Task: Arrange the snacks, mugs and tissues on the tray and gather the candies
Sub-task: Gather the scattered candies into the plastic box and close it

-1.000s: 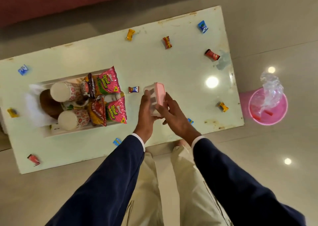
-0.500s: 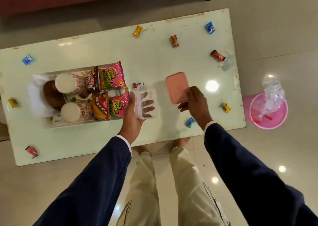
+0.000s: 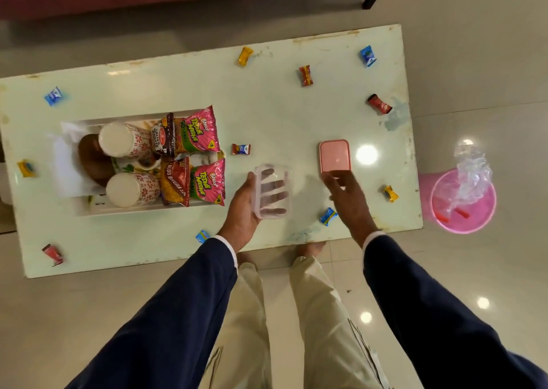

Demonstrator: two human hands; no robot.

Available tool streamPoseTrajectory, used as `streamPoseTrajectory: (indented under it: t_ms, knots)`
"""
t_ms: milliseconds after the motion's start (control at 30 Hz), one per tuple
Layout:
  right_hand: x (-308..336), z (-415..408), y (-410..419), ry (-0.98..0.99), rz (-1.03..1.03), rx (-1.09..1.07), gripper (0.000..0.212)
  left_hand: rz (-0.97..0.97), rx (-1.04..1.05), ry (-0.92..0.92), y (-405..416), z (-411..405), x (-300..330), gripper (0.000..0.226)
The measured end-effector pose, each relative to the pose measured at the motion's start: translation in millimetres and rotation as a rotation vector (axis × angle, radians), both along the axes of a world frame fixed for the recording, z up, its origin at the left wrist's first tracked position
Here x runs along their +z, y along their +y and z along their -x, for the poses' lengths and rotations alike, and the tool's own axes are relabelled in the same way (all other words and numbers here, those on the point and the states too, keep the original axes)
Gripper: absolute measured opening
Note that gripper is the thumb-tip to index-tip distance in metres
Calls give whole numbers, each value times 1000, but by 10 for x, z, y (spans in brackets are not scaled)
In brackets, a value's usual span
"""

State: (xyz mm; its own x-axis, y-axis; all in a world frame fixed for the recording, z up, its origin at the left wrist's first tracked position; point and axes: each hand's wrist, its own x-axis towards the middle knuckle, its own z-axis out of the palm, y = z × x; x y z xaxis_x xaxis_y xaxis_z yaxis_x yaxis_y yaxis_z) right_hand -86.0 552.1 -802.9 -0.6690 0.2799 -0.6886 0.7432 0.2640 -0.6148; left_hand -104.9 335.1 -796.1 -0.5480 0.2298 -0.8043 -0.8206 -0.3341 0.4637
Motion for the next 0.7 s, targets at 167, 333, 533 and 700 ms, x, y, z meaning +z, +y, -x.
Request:
streamPoseTrajectory:
  t_ms: [167, 333, 533, 700]
  knots:
    - [141, -66, -452, 12, 237, 363, 29, 107, -87, 4, 76, -62, 9, 56]
    - [-100, 187, -577, 41, 33, 236, 38, 395, -164, 84, -35, -82, -48, 44]
    - [-393, 631, -720, -3, -160, 339, 47, 520, -276, 126, -420, -183, -173, 28]
    - [-523, 783, -846, -37, -286, 371, 48, 504, -329, 137, -740, -378, -194, 28]
